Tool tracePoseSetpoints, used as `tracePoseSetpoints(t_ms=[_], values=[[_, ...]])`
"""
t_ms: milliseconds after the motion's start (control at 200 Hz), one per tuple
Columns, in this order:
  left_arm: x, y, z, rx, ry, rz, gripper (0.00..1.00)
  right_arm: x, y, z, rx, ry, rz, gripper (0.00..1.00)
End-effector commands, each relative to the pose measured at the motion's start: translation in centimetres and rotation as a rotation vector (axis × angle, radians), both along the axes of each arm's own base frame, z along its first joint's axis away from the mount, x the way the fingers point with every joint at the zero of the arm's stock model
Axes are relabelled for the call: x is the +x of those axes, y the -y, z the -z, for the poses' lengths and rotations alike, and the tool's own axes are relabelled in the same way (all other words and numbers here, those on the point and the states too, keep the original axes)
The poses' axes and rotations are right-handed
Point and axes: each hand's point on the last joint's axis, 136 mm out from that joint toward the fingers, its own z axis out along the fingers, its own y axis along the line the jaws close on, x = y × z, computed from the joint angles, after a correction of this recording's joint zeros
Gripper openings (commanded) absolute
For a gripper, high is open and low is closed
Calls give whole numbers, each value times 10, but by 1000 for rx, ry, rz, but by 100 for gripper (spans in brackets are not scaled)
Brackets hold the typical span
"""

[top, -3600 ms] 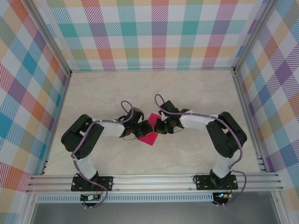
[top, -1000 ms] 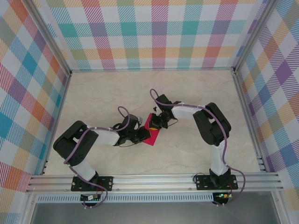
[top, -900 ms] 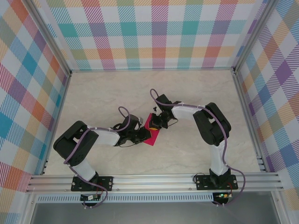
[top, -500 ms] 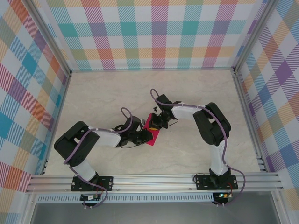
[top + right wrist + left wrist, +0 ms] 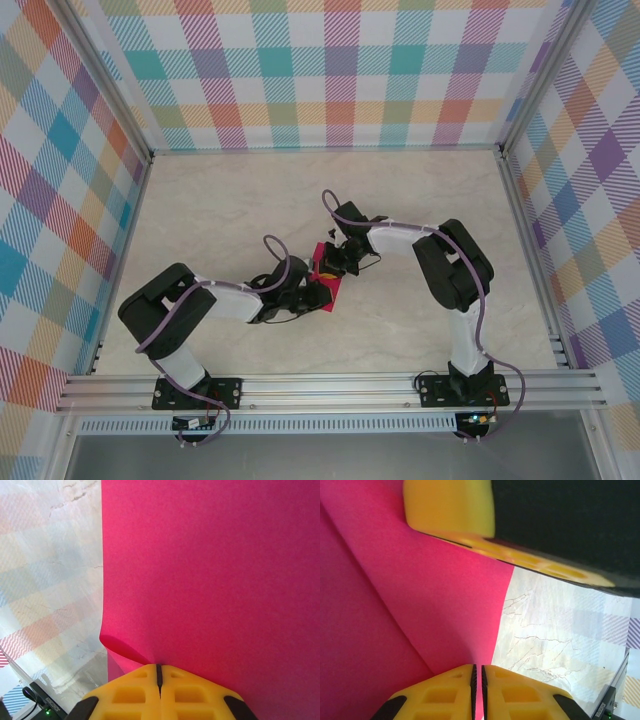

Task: Fold a paper plane with a square sheet of paper (pick it up from the middle)
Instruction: Fold the triangle a second time at the center of the table.

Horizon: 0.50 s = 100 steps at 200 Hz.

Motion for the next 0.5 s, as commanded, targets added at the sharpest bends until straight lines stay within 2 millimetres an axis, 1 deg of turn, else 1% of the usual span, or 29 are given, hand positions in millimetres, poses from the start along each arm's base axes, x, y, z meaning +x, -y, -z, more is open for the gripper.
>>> tracePoseSetpoints(t_ms=[0, 335, 495], values=[[-40, -6, 24, 75, -104, 60, 14, -14, 32, 59, -192, -80, 39, 5], [-48, 2, 19, 86, -95, 101, 14, -15, 34, 63, -202, -86, 41, 5], [-45, 1, 16, 106, -81, 99, 14, -14, 35, 62, -201, -84, 39, 5]])
